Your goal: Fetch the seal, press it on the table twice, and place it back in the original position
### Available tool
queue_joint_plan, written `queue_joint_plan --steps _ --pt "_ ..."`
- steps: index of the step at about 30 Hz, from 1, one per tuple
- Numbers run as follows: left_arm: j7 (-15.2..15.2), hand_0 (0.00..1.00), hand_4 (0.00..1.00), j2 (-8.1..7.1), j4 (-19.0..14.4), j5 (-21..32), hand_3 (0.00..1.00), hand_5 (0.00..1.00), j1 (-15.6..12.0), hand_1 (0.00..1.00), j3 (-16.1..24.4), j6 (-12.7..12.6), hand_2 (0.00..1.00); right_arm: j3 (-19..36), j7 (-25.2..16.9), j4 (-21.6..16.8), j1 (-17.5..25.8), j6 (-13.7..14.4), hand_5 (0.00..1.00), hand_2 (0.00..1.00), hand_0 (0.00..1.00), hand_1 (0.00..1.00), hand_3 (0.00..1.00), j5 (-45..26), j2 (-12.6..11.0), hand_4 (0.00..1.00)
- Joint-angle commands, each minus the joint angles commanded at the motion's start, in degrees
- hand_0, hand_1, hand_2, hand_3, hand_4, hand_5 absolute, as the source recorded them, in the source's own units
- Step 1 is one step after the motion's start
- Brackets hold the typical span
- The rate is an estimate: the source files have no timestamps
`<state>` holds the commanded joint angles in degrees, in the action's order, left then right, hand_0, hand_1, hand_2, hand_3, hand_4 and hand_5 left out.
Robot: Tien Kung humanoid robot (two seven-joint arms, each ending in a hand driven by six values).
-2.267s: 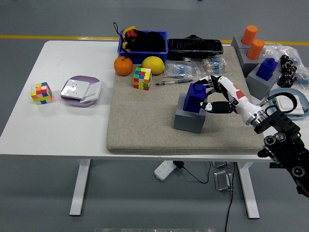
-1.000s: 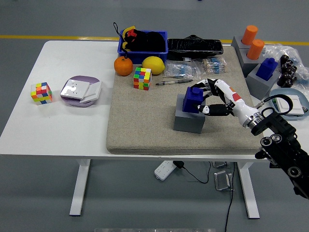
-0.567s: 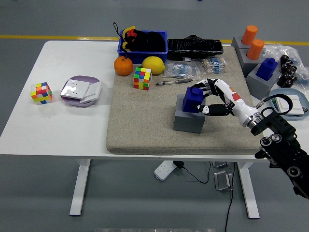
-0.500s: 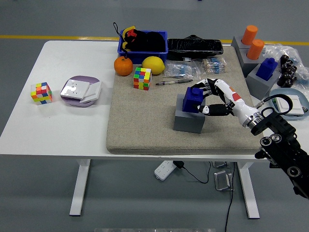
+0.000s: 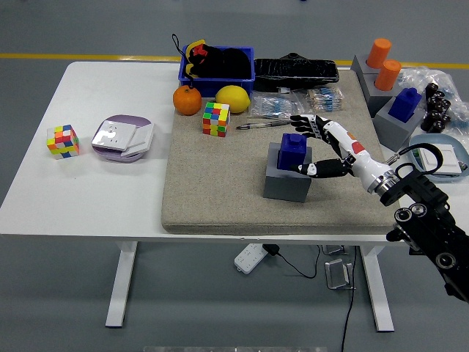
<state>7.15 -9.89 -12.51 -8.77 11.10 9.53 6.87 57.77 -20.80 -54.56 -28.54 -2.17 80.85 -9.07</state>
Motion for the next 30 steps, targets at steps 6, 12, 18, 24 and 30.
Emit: queue_joint_plan --steps 6,12,18,24,30 --pt "-0.02 0.818 0.805 -0.17 -0.02 0.00 0.836 0.425 0.06 0.816 -0.12 0.00 0.788 1.08 -0.12 0.14 0.21 -0.21 0.259 0.950 0.937 0.940 0.950 0.16 -0.49 0.998" --pt "-0.04 0.818 0.805 -0.21 -0.05 -0.09 0.836 0.425 0.04 0.816 -0.04 0.03 0.788 4.22 -0.09 -0.13 1.48 -0.89 0.353 0.972 0.981 0.968 0.980 1.00 -1.93 0.998" --pt "-0.06 0.817 0.805 -0.29 -0.02 -0.09 0.836 0.425 0.10 0.816 -0.05 0.03 0.788 9.05 0.66 -1.59 4.23 -2.47 0.391 0.981 0.992 0.978 0.988 1.31 -4.56 0.998" --pt "-0.02 0.817 0.805 -0.27 0.00 -0.01 0.836 0.425 0.12 0.816 -0.34 0.01 0.788 14.45 0.95 -2.15 7.18 -2.14 0.420 0.979 0.992 0.976 0.986 0.54 -6.57 0.998" --pt "-0.07 0.817 0.805 -0.23 -0.06 -0.32 0.836 0.424 0.47 0.816 -0.01 -0.03 0.788 21.45 1.17 -2.60 10.06 -1.35 0.414 0.933 0.964 0.932 0.905 -0.22 -6.80 0.998"
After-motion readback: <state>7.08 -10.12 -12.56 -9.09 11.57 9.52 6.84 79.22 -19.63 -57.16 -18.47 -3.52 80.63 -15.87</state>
